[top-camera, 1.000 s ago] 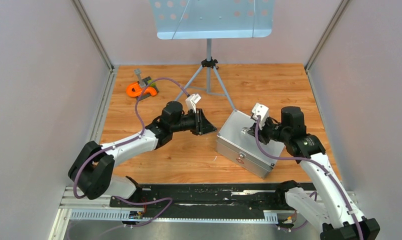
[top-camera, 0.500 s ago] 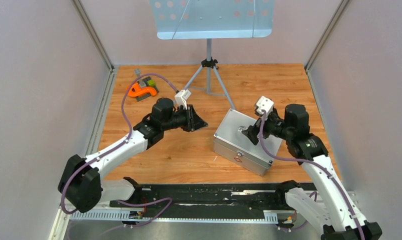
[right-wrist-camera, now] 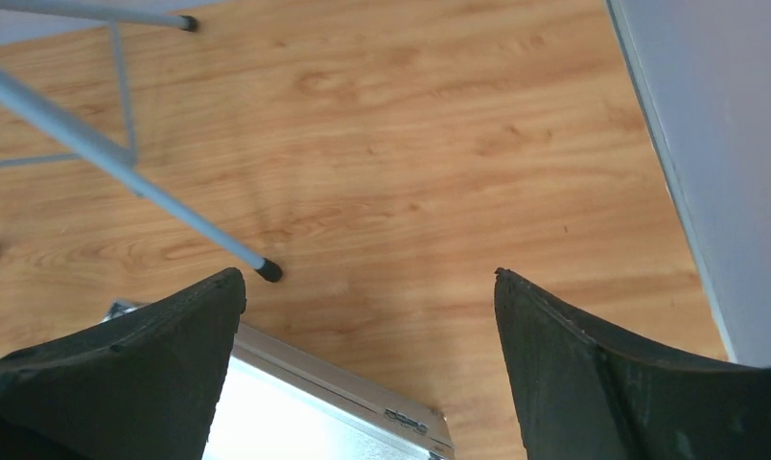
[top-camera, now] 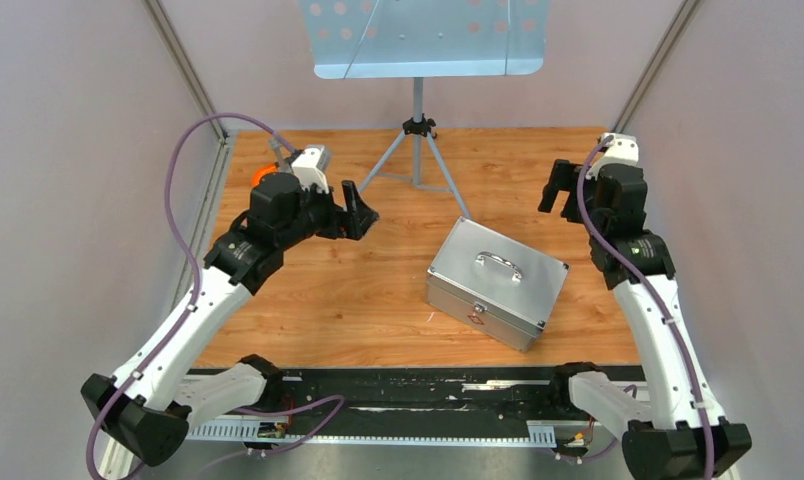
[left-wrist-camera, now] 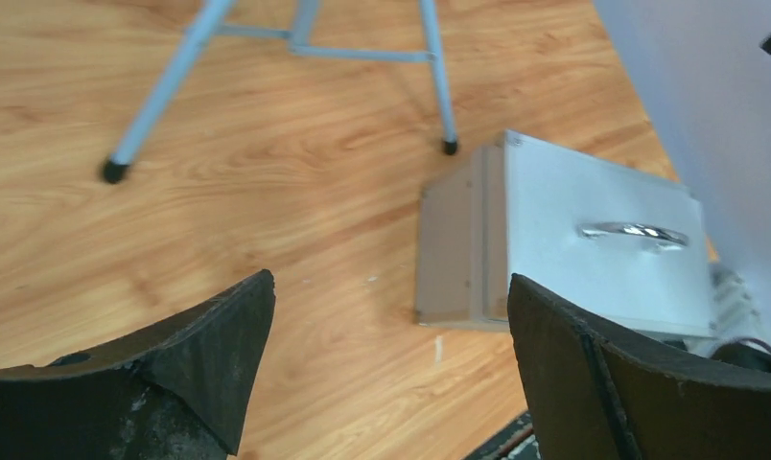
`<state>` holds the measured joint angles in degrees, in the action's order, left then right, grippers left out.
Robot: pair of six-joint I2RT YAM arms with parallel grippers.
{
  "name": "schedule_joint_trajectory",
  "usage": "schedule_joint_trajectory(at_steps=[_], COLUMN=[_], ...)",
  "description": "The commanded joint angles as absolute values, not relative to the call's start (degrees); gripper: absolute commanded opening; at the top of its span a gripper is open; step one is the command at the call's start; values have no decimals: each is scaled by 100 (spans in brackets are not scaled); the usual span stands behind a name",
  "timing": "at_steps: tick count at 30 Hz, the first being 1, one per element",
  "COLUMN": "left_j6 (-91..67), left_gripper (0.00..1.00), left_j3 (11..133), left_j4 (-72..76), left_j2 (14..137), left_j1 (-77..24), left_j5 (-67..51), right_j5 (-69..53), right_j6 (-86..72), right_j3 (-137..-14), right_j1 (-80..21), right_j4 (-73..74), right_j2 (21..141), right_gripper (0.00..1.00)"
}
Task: Organize the medicine kit
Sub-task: Reset both arms
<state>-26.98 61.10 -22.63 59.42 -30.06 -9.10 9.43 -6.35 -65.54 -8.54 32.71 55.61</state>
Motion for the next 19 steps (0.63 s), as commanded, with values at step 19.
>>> schedule_joint_trajectory(at_steps=[19], left_j6=[-2114], left_gripper=[100], left_j3=[7336], left_j4=[-4588], left_j2=[6203], left_j1=[-2802], left_j5=[2394], right_j5=[1994], right_j6=[-2715], right_j3=[-6556], right_j1=[444], right_j4=[3762], right_j2=[5974], right_gripper=[100])
